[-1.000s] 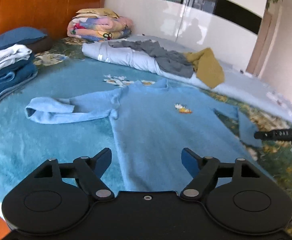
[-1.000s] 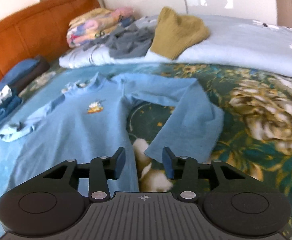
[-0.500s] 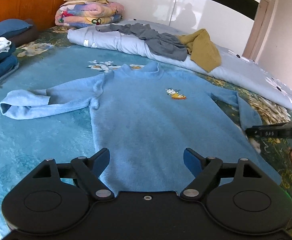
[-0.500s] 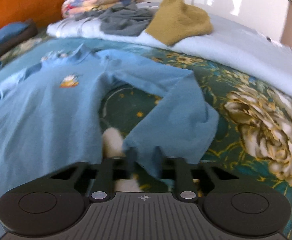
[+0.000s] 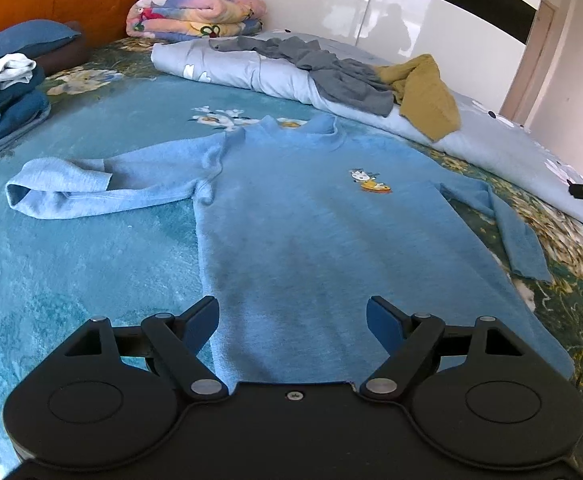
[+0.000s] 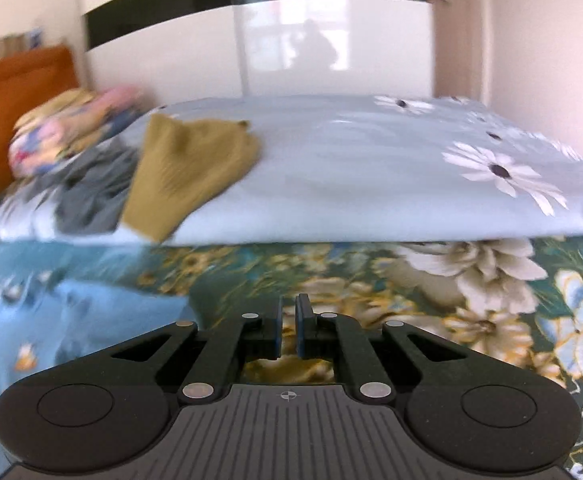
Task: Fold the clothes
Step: 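Grasp the sweatshirt sleeve cuff with the right gripper and straighten it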
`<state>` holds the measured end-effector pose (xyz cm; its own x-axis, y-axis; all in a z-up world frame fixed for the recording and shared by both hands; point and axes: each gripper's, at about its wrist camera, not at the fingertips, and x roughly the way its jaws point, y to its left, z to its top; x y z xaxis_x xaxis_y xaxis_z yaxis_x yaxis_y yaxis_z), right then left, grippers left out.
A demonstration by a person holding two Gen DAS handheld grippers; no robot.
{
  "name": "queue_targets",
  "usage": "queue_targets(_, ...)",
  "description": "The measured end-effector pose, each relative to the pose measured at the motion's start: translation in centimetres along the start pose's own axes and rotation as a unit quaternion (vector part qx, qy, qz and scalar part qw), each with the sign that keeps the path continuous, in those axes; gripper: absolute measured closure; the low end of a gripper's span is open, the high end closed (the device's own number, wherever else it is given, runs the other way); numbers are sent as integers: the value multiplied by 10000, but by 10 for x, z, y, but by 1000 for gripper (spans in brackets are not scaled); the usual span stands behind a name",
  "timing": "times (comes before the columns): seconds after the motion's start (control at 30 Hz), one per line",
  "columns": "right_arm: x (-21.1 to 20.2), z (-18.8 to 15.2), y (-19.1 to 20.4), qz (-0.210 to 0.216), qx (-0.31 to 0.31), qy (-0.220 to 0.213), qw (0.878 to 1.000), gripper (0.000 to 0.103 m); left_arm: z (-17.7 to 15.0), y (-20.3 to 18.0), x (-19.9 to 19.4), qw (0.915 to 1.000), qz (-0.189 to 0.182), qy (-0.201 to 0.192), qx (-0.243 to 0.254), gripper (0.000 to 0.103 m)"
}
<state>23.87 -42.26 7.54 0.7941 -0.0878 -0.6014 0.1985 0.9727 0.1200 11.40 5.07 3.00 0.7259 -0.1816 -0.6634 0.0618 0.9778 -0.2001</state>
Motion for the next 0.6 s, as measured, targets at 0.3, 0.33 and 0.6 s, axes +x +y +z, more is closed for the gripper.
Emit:
queue_targets(0.3, 1, -63, 45, 1209, -828, 708, 9867, 79, 3, -9, 9, 10000, 8, -17, 68, 23)
queue_targets(0.33, -1, -72, 54, 1311, -989, 767, 9834, 77, 3, -11, 9, 10000, 13, -30, 74, 23)
queue_targets(0.6, 1, -111, 102, 1328, -1904, 1073, 9667, 48, 1, -12, 11, 10000, 61, 13, 62, 21)
